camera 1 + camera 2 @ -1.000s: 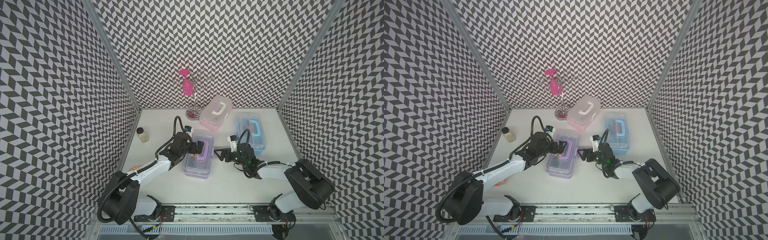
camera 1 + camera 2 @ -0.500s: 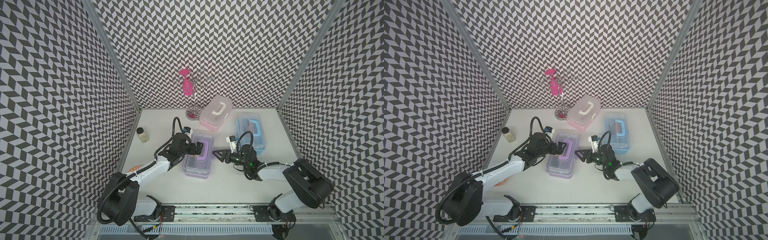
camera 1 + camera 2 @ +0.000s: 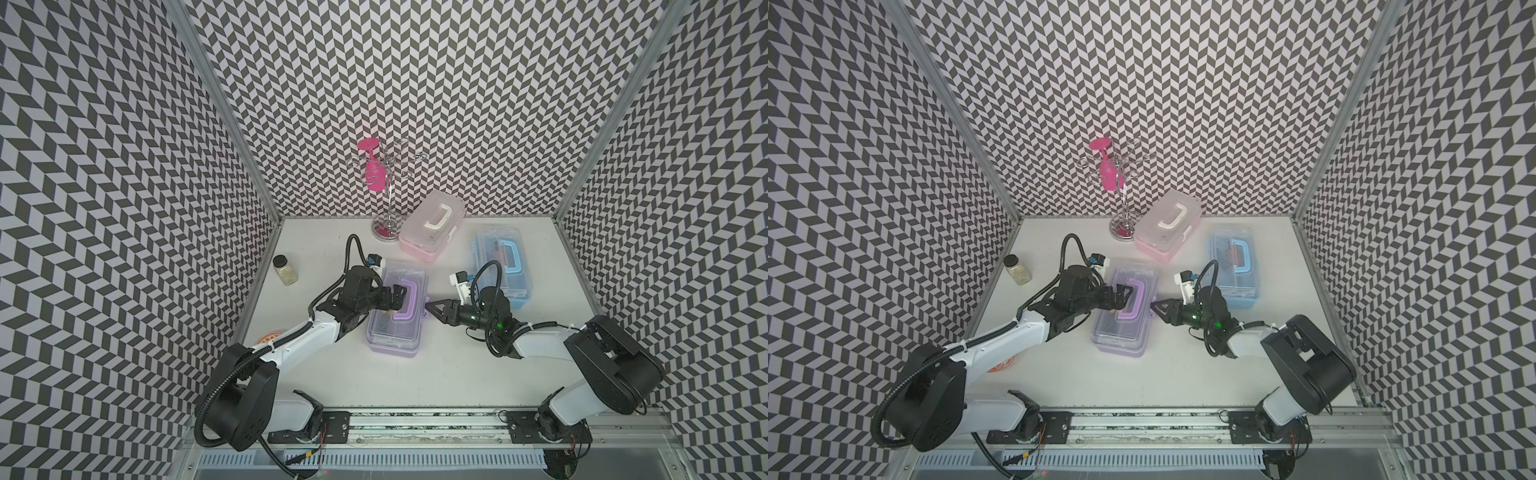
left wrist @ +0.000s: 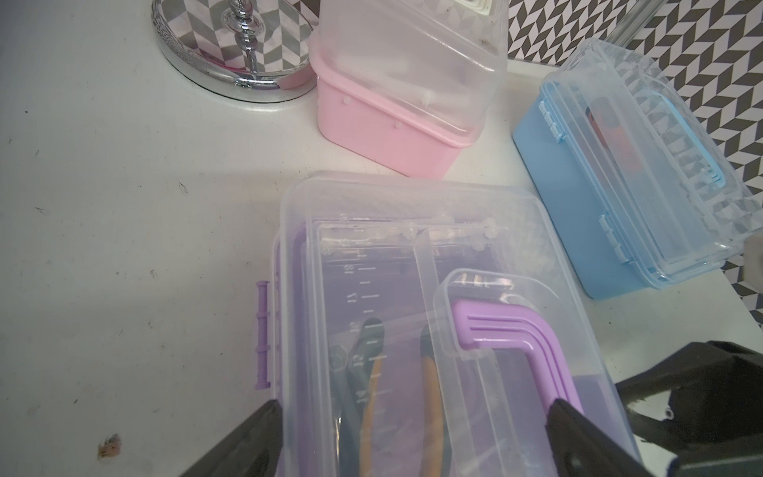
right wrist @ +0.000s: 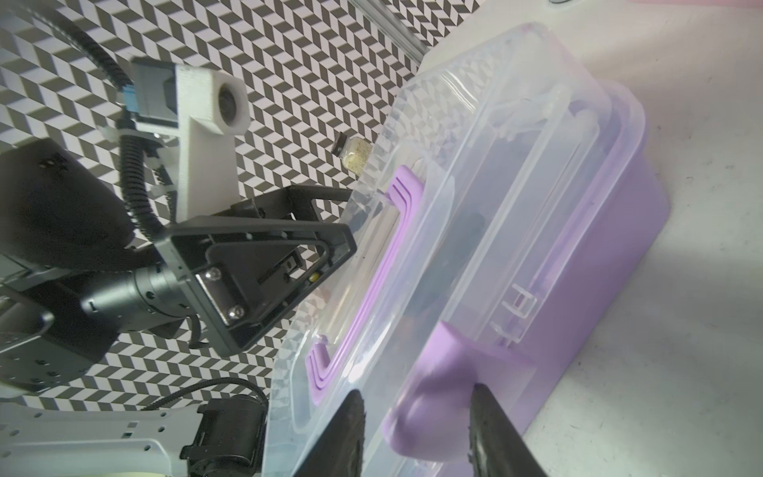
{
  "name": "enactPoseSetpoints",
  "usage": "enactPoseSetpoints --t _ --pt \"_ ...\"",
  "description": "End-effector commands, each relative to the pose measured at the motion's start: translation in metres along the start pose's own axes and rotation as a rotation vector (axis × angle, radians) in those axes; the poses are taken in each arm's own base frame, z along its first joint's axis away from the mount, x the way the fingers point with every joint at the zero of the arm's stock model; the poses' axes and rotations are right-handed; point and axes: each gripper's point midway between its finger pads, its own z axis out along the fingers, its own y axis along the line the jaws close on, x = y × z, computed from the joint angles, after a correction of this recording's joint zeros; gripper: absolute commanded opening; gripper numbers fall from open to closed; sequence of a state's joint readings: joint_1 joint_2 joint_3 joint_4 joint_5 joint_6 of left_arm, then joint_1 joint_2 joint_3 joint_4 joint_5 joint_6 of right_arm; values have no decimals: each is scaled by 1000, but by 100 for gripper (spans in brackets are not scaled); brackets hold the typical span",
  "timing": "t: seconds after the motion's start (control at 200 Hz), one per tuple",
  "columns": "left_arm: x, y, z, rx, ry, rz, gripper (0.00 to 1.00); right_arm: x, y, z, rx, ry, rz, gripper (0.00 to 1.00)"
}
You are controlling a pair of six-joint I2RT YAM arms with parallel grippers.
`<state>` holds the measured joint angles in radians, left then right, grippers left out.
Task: Close toolboxes
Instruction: Fasten the toolbox latch on the toolbox.
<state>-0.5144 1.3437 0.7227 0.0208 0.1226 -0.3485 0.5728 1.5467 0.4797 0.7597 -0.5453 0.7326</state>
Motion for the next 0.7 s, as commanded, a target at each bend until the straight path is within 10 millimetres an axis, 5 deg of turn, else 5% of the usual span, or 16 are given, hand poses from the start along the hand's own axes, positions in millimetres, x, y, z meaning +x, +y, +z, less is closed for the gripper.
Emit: enactPoseSetpoints --t 0.0,0.696 --pt "-2 0 3 5 6 5 99 -7 -2 3 23 -10 -23 40" --pt "0 -2 7 23 10 5 99 2 -18 22 172 74 -60 36"
